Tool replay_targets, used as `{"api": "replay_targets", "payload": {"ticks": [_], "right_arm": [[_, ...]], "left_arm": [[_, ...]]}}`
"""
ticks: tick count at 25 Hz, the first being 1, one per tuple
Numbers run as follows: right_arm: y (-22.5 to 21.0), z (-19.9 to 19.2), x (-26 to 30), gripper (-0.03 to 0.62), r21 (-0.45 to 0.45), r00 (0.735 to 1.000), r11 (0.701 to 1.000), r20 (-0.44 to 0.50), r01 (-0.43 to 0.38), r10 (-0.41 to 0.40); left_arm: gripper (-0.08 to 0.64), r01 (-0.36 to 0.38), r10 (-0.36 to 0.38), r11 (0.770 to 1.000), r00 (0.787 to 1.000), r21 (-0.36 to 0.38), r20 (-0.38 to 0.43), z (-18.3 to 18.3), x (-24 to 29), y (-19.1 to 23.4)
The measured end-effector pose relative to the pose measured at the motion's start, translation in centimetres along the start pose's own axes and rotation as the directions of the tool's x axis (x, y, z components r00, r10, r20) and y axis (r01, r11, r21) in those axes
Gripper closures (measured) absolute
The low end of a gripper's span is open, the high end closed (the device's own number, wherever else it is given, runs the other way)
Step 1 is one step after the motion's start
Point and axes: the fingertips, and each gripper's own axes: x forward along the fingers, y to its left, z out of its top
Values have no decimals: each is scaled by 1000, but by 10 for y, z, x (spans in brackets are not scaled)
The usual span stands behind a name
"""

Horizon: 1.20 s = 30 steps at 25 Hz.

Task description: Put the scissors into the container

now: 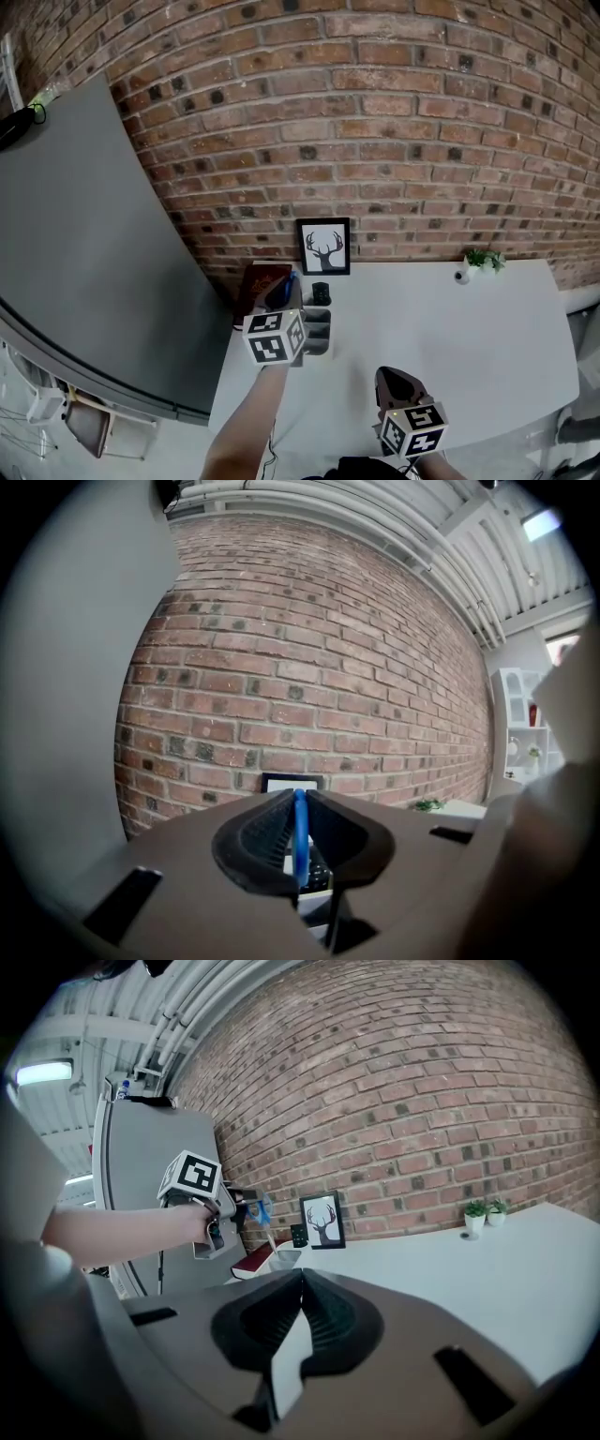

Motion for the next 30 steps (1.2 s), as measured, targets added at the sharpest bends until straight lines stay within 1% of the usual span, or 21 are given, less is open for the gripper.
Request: {"api": "replay_targets", "payload": {"ticks": [9, 14, 22, 30], "right_arm": [[-14, -2, -4, 592, 9, 1000, 1000, -3, 21, -21], [-18, -1, -3, 592, 10, 1000, 1000, -4, 27, -27], [-17, -4, -1, 592, 9, 1000, 1000, -16, 22, -22], [-12, -9, -2, 592, 2, 999, 1000, -29, 18, -17]], "left_arm": [[520, -6, 4, 1000, 999, -29, -48, -29, 22, -1], [520, -14, 11, 999, 998, -35, -62, -42, 26, 4], [520, -22, 16, 998, 994, -53, -109, -67, 24, 9], [520, -21, 14, 999, 985, -42, -170, -89, 22, 14]]}}
